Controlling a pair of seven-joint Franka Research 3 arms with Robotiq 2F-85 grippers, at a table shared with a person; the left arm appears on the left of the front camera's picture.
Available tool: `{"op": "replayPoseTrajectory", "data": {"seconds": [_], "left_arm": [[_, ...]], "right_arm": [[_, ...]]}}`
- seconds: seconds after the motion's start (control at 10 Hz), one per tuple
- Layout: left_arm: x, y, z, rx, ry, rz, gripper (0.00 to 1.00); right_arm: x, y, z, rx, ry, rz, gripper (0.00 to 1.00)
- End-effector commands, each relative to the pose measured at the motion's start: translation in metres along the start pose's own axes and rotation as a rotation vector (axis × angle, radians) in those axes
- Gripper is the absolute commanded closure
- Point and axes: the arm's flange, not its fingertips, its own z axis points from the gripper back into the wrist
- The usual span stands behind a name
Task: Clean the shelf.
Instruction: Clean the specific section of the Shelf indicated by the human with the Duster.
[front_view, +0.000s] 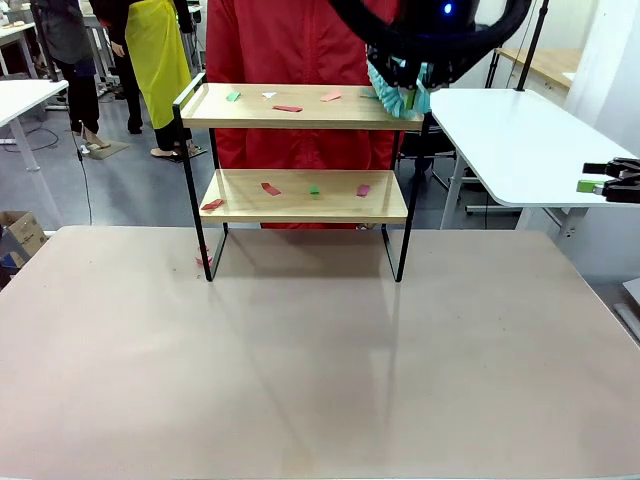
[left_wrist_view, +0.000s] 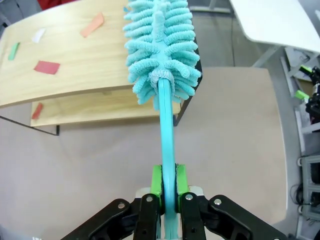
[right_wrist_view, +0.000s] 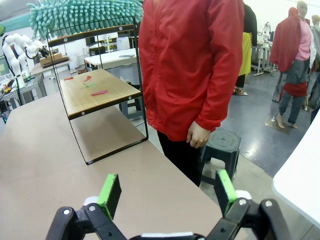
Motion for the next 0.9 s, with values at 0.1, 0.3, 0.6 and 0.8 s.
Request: {"op": "replayPoseTrajectory", "data": {"seconds": [0.1, 0.3, 0.6, 0.8], "left_arm": [[0.002, -0.006, -0.010, 0.022, 0.029, -0.013, 0.87], [-0.003, -0.003, -0.009, 0.006, 0.014, -0.006, 0.87], [-0.001, 0.000, -0.017, 0.020, 0.058, -0.025, 0.87], [0.003, 0.013, -0.017, 0.059, 0.103, -0.035, 0.87]], "right_arm": [[0.009, 0.001, -0.002, -0.015, 0.013, -0.011, 0.00], [0.009, 0.001, -0.002, -0.015, 0.013, -0.011, 0.00], [0.009, 0.001, -0.002, -0.015, 0.013, -0.011, 0.00], [0.009, 0.001, -0.002, -0.015, 0.013, -0.011, 0.00]]}}
